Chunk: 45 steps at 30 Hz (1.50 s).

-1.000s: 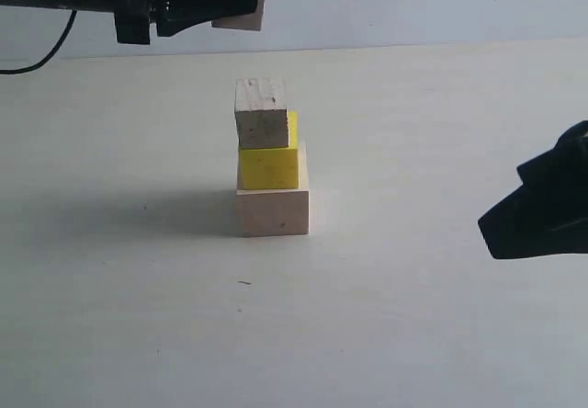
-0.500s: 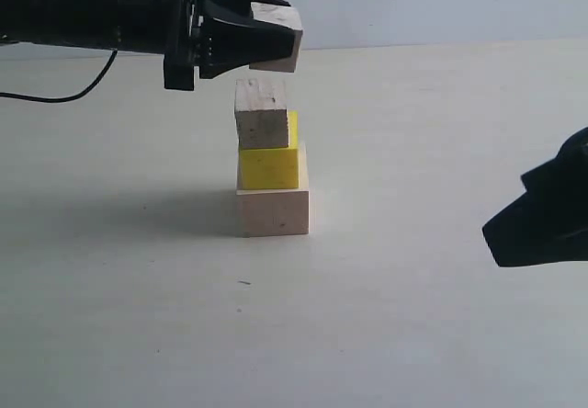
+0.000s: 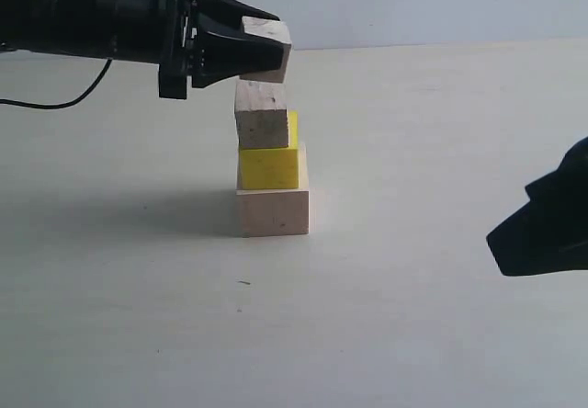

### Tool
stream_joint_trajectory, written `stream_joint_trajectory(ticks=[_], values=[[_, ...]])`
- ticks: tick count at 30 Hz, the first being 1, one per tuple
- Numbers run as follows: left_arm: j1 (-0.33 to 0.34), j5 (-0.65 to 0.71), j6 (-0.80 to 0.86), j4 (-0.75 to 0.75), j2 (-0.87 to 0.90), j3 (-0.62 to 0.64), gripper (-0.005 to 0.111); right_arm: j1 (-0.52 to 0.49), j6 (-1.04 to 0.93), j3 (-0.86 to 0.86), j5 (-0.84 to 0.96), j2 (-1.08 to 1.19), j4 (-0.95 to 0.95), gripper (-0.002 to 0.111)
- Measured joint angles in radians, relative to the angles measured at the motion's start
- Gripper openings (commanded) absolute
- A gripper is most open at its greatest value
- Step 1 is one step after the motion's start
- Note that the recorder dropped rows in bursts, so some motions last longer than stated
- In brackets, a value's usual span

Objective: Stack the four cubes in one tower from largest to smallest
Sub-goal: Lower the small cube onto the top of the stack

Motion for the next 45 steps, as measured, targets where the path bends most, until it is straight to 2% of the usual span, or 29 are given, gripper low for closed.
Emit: stream_joint_trajectory(ticks=[45], values=[[0.007, -0.002, 0.0, 0.007, 0.058, 0.0, 0.0, 0.0, 0.0, 0.0, 0.004, 0.0, 0.022, 0.0]])
